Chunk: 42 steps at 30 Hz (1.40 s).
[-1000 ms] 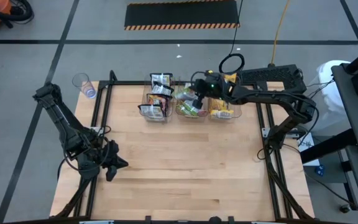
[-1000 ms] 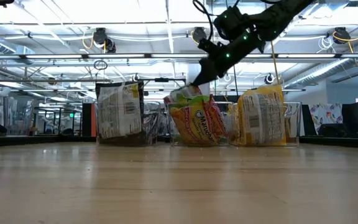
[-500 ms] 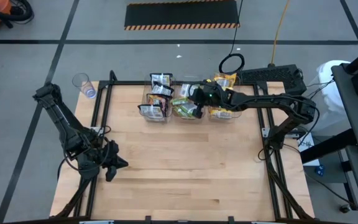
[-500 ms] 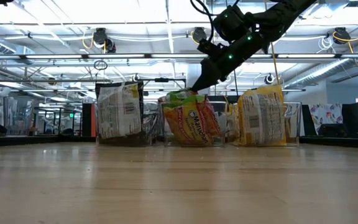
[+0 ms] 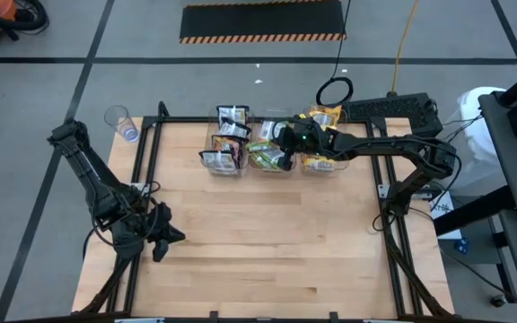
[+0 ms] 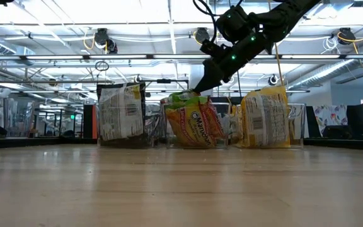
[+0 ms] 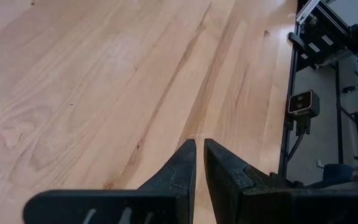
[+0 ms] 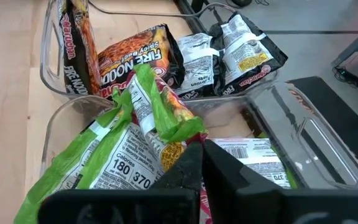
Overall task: Sort Maruchan noodles
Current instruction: Put the green noodle pack into the center transparent bin, then return to Home Position
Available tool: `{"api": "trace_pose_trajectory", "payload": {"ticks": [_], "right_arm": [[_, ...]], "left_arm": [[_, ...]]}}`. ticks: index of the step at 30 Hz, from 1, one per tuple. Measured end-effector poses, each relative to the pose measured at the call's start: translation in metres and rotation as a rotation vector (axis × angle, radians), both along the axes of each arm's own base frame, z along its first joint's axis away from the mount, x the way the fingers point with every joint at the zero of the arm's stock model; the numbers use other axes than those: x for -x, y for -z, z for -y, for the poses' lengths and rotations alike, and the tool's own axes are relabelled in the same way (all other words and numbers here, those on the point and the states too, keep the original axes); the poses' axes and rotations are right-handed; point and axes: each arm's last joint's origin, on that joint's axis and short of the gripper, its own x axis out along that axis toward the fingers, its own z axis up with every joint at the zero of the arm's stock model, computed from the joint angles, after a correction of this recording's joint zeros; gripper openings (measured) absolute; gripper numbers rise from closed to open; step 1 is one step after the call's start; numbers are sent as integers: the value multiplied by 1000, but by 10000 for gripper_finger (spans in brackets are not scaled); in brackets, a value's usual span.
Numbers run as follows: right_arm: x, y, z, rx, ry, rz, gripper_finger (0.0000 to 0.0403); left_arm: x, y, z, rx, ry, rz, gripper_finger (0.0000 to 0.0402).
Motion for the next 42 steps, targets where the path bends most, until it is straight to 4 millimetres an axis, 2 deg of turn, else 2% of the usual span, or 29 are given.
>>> {"api": "trace_pose_trajectory", "payload": {"ticks": [4, 10, 14, 19, 25, 30, 36, 42], "right_arm": [[0, 0, 0, -13, 10, 7, 28], [4, -8, -2, 3, 3, 24, 89], [12, -29, -7, 77, -32, 66, 121], [30, -67, -19, 144, -56, 170, 138], [67, -106, -42, 62, -39, 288, 137], [118, -125, -75, 10, -101, 234, 130], [173, -134, -104, -92, -161, 229, 128], [211, -132, -115, -161, -185, 201, 128]], "left_arm": [[0, 0, 0, 2, 0, 1, 37], [0, 0, 0, 4, 0, 1, 37], [0, 0, 0, 4, 0, 1, 37], [0, 0, 0, 4, 3, 0, 37], [0, 0, 0, 0, 4, 0, 37], [1, 1, -1, -13, 2, -7, 37], [0, 0, -3, -75, -21, 32, 37], [-1, -1, -5, -161, -65, 103, 37]]}}
